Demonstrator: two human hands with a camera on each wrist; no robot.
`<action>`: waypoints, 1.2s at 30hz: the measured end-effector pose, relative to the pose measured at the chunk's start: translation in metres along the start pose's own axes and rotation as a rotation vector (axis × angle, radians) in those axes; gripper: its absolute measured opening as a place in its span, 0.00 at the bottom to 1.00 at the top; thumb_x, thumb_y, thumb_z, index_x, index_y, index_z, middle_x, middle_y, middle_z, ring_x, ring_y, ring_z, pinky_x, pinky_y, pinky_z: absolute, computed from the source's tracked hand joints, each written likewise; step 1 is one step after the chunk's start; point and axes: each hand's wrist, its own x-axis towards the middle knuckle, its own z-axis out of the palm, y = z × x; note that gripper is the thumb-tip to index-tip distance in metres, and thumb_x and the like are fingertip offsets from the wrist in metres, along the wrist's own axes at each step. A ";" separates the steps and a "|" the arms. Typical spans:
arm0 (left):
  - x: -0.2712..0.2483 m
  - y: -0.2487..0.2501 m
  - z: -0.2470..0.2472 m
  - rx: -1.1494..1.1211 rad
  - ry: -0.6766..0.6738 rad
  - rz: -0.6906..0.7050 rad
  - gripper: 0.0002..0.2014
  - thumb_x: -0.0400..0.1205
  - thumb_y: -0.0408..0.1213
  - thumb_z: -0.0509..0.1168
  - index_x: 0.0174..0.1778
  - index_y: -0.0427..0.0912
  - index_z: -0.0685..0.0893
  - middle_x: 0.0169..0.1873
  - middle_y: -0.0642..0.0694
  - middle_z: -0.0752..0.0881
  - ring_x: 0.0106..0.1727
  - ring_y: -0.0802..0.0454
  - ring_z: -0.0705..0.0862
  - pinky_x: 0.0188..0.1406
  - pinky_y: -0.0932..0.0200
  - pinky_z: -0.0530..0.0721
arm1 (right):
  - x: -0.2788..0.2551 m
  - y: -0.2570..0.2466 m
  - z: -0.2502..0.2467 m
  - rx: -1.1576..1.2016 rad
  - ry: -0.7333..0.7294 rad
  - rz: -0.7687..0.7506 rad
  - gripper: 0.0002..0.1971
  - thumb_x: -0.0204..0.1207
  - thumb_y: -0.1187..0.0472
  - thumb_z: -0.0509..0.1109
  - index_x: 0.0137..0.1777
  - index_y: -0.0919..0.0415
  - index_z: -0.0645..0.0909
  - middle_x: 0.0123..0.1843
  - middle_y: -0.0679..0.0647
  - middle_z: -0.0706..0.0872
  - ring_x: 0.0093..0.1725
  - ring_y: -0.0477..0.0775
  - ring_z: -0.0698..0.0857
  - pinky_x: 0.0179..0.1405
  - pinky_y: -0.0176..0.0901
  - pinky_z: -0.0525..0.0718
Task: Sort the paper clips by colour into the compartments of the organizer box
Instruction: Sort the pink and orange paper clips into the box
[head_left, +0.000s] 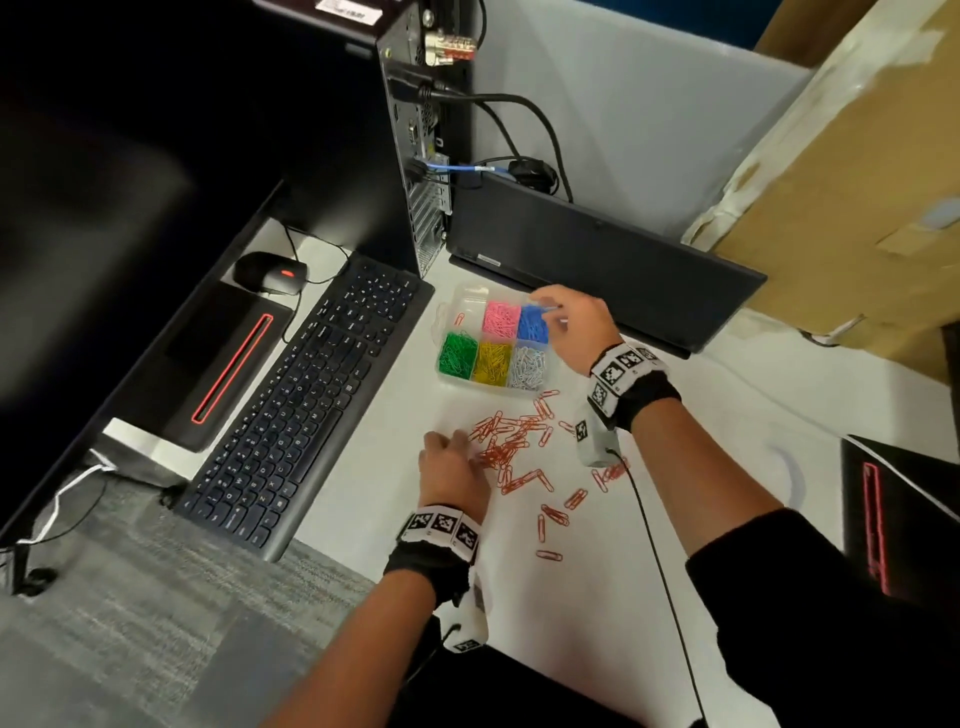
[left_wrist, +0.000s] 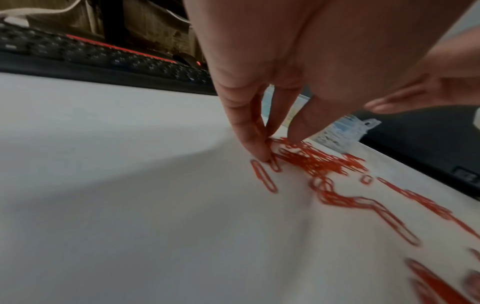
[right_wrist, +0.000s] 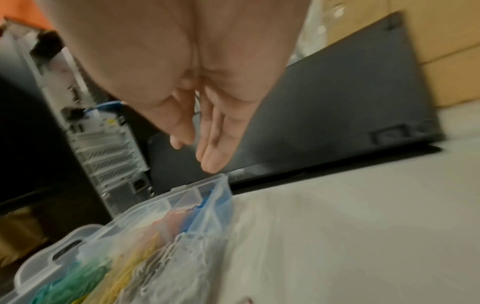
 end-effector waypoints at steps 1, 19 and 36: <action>-0.004 0.003 0.005 -0.024 -0.001 0.009 0.16 0.81 0.31 0.60 0.65 0.35 0.81 0.57 0.34 0.76 0.55 0.33 0.80 0.63 0.43 0.79 | -0.011 0.009 -0.003 0.006 0.093 0.022 0.18 0.78 0.75 0.59 0.60 0.61 0.85 0.57 0.58 0.89 0.55 0.57 0.87 0.61 0.51 0.84; -0.005 0.017 0.031 0.184 0.028 0.312 0.19 0.79 0.36 0.65 0.67 0.41 0.81 0.62 0.36 0.77 0.58 0.35 0.77 0.58 0.40 0.81 | -0.151 0.028 0.035 -0.183 -0.337 -0.098 0.31 0.76 0.80 0.57 0.79 0.60 0.72 0.83 0.56 0.68 0.83 0.56 0.63 0.84 0.48 0.57; -0.027 0.020 0.027 0.129 -0.155 0.050 0.28 0.79 0.47 0.67 0.76 0.44 0.73 0.64 0.38 0.71 0.63 0.36 0.78 0.68 0.48 0.77 | -0.196 0.032 0.030 -0.043 -0.241 0.175 0.31 0.78 0.78 0.58 0.81 0.62 0.67 0.82 0.58 0.67 0.82 0.56 0.64 0.81 0.35 0.56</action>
